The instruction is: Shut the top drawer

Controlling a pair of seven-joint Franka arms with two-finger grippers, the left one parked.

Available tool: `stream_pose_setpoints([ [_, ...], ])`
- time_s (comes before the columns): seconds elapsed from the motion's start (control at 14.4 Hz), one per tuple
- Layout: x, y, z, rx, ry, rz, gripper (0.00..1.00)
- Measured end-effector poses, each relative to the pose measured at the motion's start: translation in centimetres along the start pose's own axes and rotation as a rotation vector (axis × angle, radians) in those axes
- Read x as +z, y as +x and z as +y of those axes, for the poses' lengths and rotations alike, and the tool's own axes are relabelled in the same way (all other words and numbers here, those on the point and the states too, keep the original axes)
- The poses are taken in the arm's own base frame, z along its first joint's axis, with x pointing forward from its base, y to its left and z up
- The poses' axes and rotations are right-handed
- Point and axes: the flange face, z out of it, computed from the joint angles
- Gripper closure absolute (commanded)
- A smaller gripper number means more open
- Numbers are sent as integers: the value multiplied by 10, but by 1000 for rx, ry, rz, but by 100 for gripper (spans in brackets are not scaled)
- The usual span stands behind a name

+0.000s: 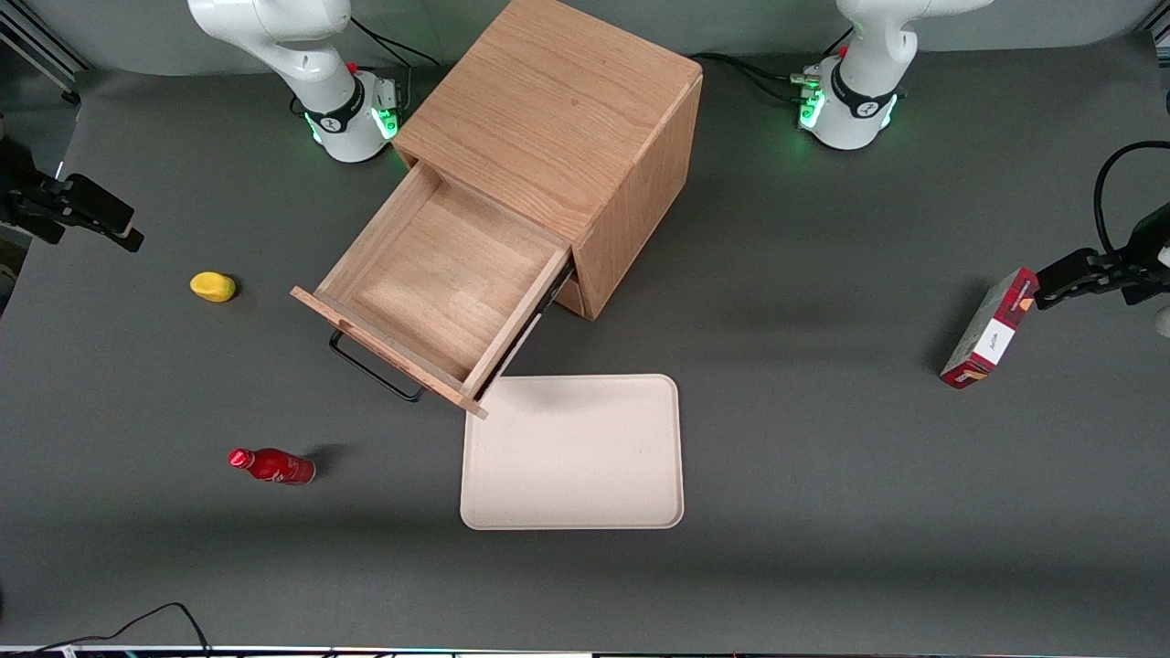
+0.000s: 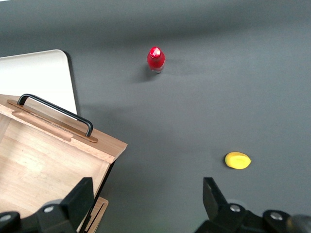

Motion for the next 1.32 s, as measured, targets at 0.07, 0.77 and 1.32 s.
stream_pose_setpoints([
  [0.07,0,0,0,1,0,0,0],
  [0.77,3,2,0,-1,-1,-5,0],
  [1.32,-4,26,-114,-208,43,7,0],
])
